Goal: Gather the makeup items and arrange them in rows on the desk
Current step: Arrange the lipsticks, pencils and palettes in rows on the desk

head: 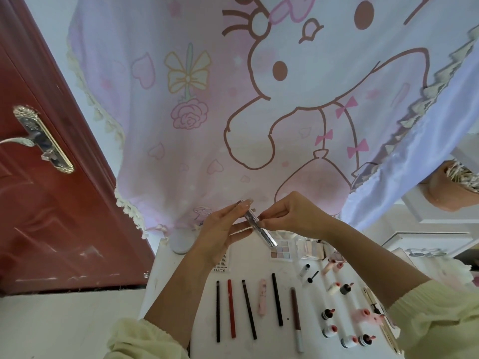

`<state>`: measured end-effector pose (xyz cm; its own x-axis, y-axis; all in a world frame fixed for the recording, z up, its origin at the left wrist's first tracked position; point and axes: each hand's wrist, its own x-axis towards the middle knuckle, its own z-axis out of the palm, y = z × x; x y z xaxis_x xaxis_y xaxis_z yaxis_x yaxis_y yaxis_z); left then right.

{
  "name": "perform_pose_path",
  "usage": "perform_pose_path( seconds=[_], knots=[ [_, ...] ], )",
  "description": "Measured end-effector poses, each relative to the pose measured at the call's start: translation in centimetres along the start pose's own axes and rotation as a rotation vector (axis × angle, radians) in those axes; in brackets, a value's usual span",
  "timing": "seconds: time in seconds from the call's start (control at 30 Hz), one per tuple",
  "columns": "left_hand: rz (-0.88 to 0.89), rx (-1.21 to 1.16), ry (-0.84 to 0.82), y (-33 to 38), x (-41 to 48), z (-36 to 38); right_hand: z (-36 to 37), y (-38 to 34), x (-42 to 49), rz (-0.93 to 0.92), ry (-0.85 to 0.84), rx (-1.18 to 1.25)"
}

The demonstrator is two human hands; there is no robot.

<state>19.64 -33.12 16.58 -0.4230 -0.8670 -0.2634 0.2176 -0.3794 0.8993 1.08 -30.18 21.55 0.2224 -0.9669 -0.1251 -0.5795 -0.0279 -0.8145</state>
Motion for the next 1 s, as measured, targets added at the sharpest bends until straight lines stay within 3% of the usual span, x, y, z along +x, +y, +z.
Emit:
perform_pose_path(
  seconds=[0.37, 1.0],
  knots=[
    [0.039, 0.077, -0.01, 0.3, -0.3, 0.4, 0.5, -0.5, 0.8, -0.022, -0.053, -0.1],
    [0.034, 0.087, 0.019, -0.2, -0.5, 0.1, 2.6, -0.1, 0.2, -0.028, 0.038, -0.035]
  ],
)
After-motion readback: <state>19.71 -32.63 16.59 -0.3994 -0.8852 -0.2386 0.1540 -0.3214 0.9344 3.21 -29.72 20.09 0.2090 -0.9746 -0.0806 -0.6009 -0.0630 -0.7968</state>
